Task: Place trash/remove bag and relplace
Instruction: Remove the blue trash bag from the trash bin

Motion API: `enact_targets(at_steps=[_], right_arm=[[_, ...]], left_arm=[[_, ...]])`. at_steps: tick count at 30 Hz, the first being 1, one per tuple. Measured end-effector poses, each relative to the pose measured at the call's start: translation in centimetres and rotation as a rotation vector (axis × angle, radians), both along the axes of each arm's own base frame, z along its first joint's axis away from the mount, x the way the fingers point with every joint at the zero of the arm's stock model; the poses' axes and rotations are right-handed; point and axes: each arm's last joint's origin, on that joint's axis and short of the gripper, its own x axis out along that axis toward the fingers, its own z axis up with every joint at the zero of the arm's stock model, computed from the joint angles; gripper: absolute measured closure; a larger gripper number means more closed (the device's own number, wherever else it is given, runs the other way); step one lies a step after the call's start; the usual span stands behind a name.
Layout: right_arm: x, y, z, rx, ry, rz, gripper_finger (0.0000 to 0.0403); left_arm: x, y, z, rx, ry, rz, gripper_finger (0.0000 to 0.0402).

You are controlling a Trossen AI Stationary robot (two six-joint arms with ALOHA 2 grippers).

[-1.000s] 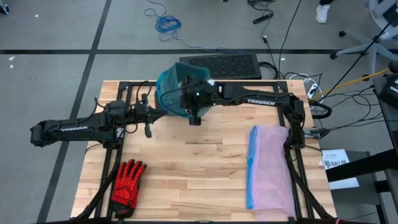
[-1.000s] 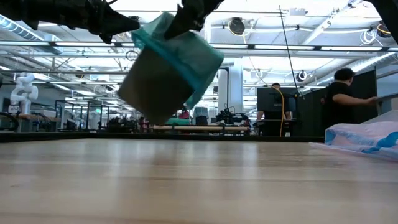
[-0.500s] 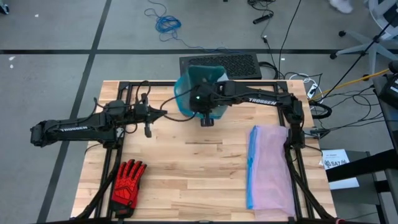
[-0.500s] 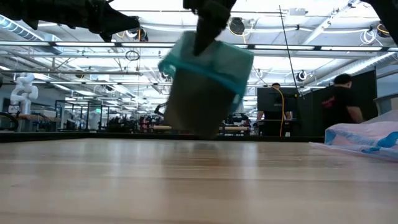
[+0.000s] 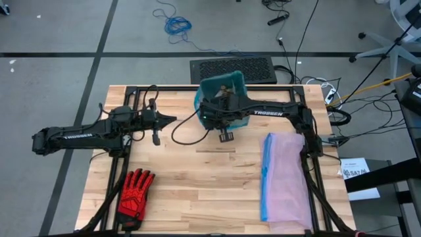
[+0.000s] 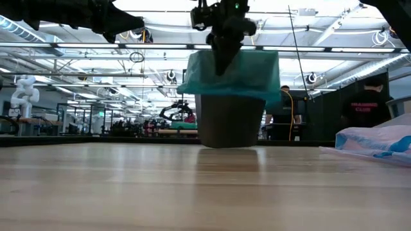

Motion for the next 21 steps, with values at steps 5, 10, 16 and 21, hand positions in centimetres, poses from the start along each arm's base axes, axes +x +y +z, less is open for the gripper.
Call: enact_targets(at_steps=[5, 10, 16, 21], right_arm=[[-0.4, 1.1, 2.8, 0.051, -0.045, 0.025, 0.0403], [-0.7, 1.7, 4.9, 0.116, -0.121, 0.036, 0.0402], [-0.2, 1.8, 4.5, 0.166, -0.130, 0.041, 0.0402], [0.7, 1.7, 2.9, 0.165, -0.083, 0.034, 0.0403]], left_arm=[[0.0, 0.0, 0.0, 0.000, 0.000, 0.000, 0.0402], [0.0, 0.0, 0.0, 0.000, 0.000, 0.000, 0.0402], [0.0, 0.0, 0.0, -0.001, 0.000, 0.000, 0.0402], [0.0, 0.0, 0.0, -0.001, 0.001, 0.000, 0.0402]])
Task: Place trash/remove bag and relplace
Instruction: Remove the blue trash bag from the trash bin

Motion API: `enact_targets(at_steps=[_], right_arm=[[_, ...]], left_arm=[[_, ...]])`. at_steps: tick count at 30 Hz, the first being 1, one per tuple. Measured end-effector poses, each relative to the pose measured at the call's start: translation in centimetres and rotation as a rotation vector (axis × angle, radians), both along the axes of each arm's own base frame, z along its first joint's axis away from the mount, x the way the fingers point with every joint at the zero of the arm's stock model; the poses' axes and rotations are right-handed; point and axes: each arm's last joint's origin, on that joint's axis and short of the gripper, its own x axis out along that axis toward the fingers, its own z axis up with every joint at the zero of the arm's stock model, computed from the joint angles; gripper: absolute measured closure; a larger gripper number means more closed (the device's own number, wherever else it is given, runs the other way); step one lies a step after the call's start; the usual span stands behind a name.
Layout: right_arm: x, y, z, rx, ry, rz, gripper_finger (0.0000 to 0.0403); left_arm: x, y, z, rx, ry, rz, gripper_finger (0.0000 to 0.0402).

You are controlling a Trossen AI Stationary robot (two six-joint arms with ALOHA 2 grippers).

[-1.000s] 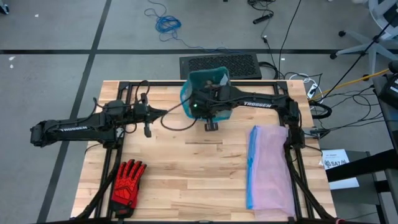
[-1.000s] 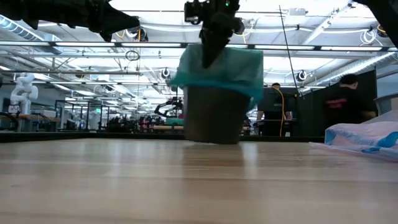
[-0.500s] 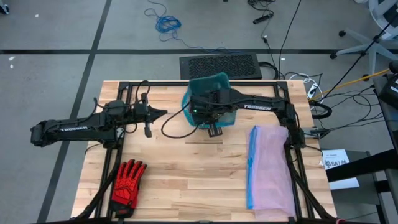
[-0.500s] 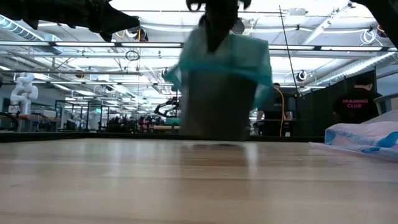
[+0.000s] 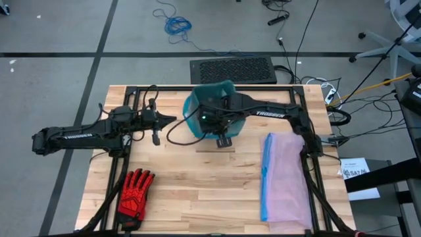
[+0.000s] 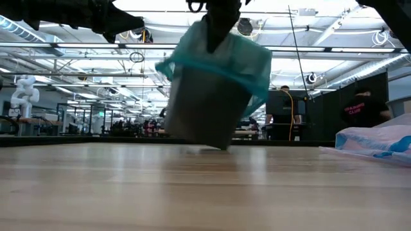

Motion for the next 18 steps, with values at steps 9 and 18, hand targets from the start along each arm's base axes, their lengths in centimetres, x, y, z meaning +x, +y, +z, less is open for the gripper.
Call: enact_targets(at_steps=[9, 18], right_arm=[[1.5, 0.0, -0.8, -0.089, -0.057, 0.026, 0.0314], [1.6, 0.3, 1.5, -0.117, -0.170, 0.060, 0.0204]], left_arm=[[0.0, 0.0, -0.2, -0.005, 0.021, 0.000, 0.0402], [0.0, 0.0, -0.2, -0.006, 0.022, 0.000, 0.0402]])
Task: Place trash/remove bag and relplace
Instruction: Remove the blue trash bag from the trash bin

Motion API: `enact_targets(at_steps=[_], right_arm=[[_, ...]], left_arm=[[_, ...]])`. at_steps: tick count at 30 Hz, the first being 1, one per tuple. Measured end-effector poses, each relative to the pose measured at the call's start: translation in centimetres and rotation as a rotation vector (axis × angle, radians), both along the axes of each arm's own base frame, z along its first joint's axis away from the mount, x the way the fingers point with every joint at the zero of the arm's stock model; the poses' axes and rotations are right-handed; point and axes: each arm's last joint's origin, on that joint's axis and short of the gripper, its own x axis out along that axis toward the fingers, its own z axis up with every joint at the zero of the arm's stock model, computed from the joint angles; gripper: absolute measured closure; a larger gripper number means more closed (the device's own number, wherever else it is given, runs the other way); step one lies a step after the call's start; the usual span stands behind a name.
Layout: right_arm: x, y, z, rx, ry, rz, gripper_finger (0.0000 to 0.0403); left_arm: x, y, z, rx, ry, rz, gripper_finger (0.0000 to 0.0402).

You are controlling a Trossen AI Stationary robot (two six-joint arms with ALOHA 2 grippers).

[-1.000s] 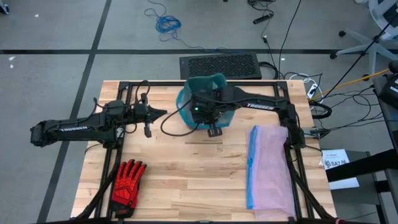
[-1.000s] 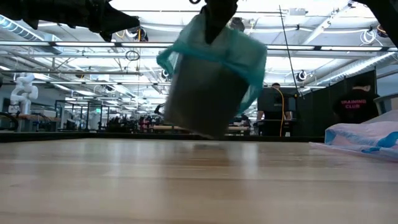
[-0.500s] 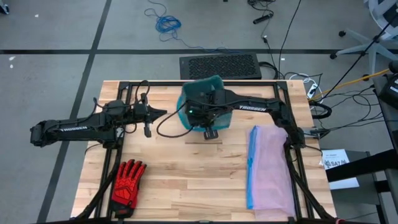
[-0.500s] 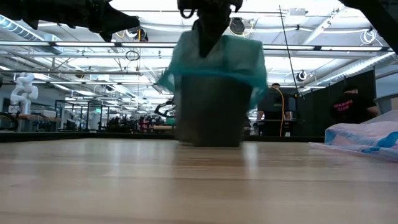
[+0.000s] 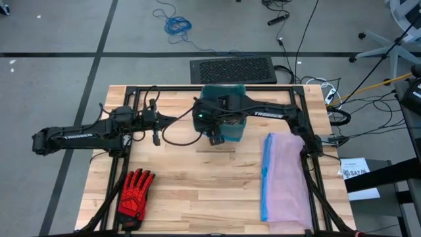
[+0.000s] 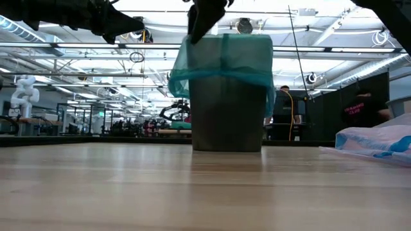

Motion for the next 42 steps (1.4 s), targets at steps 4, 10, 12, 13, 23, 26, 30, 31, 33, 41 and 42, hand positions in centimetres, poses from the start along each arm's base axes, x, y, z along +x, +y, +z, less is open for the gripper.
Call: enact_targets(at_steps=[4, 10, 12, 13, 23, 26, 30, 31, 33, 41, 42], right_arm=[[-0.5, 0.3, 1.5, -0.021, -0.065, 0.030, 0.0196], [-1.7, 0.1, 3.2, -0.133, -0.080, 0.054, 0.0216], [-2.3, -0.4, 3.5, -0.257, -0.030, 0.079, 0.0241], [-2.4, -0.7, 3.6, -0.313, -0.008, 0.092, 0.0259], [-4.3, -8.3, 3.0, -0.279, 0.112, 0.162, 0.0401], [-4.6, -9.8, 2.7, -0.228, 0.110, 0.172, 0.0402], [-3.9, -10.4, 1.7, -0.215, 0.116, 0.207, 0.0403], [-3.7, -10.5, 1.3, -0.213, 0.126, 0.213, 0.0403], [-3.1, -10.8, 0.3, -0.202, 0.149, 0.217, 0.0403], [-1.2, -11.6, -3.5, -0.156, 0.239, 0.252, 0.0403], [-1.0, -11.7, -4.0, -0.152, 0.247, 0.254, 0.0403]], left_arm=[[0.0, 0.0, 0.0, 0.000, 0.000, 0.000, 0.0402], [0.0, 0.0, 0.0, -0.002, 0.003, 0.000, 0.0402], [0.0, 0.0, 0.0, -0.001, 0.000, 0.000, 0.0402], [0.0, 0.0, 0.0, -0.002, 0.002, 0.000, 0.0402], [0.0, 0.0, -0.3, -0.008, 0.025, 0.001, 0.0402], [0.0, 0.0, -0.3, -0.007, 0.026, 0.009, 0.0402], [0.0, 0.0, -0.3, -0.007, 0.025, 0.009, 0.0402], [0.0, 0.0, -0.3, -0.007, 0.025, 0.009, 0.0402], [0.0, 0.0, -0.3, -0.008, 0.026, 0.009, 0.0402], [0.0, 0.0, -0.4, -0.011, 0.036, 0.009, 0.0402], [0.0, 0.0, -0.4, -0.011, 0.038, 0.009, 0.0402]])
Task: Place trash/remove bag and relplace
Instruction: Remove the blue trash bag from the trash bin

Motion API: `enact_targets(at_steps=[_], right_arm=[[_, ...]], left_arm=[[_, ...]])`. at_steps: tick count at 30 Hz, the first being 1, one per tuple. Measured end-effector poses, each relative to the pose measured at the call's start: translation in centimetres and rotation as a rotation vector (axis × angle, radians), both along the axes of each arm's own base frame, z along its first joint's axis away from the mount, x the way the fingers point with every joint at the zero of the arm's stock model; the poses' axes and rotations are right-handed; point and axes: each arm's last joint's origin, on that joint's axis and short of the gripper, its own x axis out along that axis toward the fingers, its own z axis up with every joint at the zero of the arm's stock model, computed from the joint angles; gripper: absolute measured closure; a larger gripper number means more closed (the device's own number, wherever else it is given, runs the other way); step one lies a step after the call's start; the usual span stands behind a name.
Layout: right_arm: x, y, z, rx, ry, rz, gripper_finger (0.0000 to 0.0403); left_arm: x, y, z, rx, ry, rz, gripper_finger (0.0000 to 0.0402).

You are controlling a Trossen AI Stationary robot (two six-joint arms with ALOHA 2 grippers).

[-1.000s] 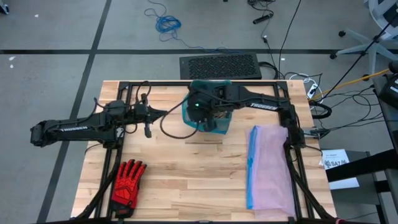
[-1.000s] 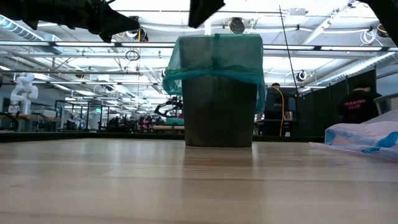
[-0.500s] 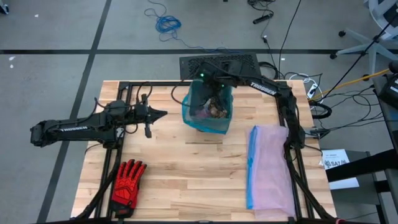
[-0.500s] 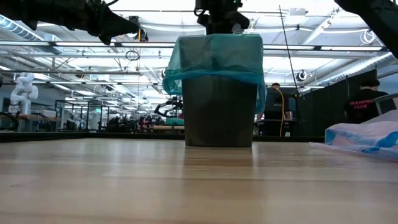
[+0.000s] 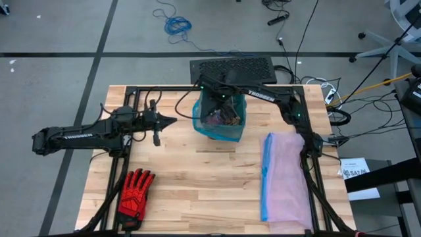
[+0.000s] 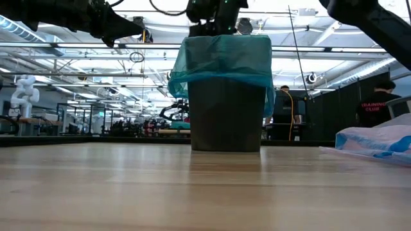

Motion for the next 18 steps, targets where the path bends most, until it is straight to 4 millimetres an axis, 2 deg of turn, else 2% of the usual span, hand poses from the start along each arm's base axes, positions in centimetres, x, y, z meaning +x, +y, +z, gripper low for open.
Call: enact_targets(at_steps=[6, 9, 18], right_arm=[[1.0, -0.7, -2.0, 0.042, 0.014, 0.000, 0.0403], [1.8, -0.5, -2.6, 0.052, -0.012, 0.024, 0.0403], [3.6, 1.2, -1.9, 0.015, -0.161, 0.094, 0.0403]], left_arm=[[0.0, 0.0, 0.0, 0.000, 0.000, -0.001, 0.0402], [0.0, 0.0, 0.0, 0.001, -0.001, 0.000, 0.0402], [0.0, 0.0, 0.0, 0.002, -0.002, 0.000, 0.0402]])
